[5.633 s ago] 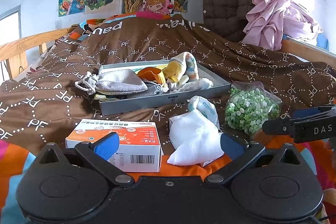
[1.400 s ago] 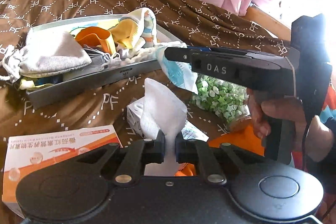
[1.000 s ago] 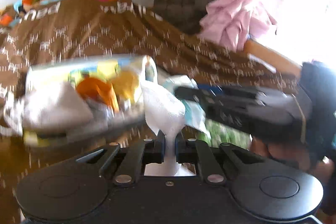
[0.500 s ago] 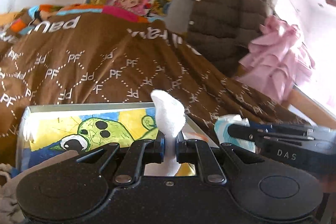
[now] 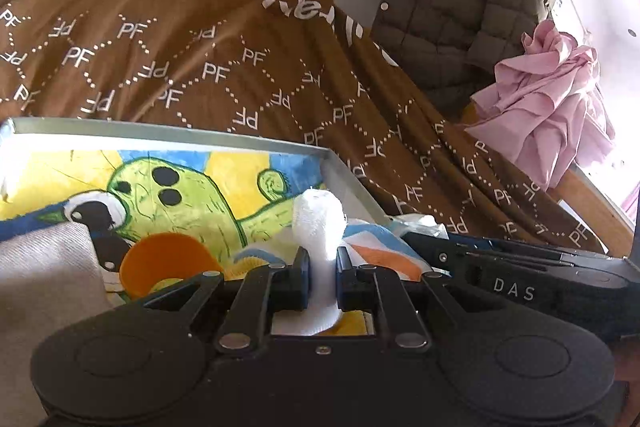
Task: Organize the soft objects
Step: 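Carry the white tissue pack with the left gripper over the tray, then open the left gripper to drop the tissue pack into the tray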
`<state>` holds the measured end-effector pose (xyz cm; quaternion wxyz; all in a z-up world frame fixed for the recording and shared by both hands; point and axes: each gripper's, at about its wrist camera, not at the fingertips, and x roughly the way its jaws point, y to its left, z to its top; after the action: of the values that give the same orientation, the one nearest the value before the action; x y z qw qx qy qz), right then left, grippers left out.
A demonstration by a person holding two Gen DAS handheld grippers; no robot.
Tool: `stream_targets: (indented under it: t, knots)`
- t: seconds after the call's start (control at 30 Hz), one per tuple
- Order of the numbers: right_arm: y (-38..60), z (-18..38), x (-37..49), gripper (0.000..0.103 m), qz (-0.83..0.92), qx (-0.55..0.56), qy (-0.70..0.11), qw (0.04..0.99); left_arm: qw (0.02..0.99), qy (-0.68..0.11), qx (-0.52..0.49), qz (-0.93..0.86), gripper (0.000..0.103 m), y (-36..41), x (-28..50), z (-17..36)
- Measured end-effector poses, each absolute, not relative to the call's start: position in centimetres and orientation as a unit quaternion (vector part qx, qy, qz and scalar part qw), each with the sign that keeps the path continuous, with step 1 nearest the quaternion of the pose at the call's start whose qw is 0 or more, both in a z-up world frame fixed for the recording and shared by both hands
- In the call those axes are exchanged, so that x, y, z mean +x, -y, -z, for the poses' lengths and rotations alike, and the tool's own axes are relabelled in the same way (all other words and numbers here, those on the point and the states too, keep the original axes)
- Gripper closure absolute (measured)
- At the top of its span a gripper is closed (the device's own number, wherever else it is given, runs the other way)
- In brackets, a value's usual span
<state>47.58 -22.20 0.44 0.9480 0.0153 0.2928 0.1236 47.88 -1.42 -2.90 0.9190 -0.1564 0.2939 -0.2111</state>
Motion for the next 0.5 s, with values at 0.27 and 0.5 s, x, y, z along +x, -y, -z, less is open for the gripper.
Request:
stream_targets:
  t: [0.27, 0.5]
  knots:
    - [23.3, -1.0, 47.2, 0.050, -0.140, 0.064, -0.294, 0.943, 0.920, -0.296, -0.147, 0.209, 0.081, 1.7, 47.2, 3.1]
    - [23.9, -2.2, 46.0, 0.038, -0.154, 0.090, -0.284, 0.942, 0.923, -0.290, -0.146, 0.204, 0.046, 1.3, 46.0, 2.7]
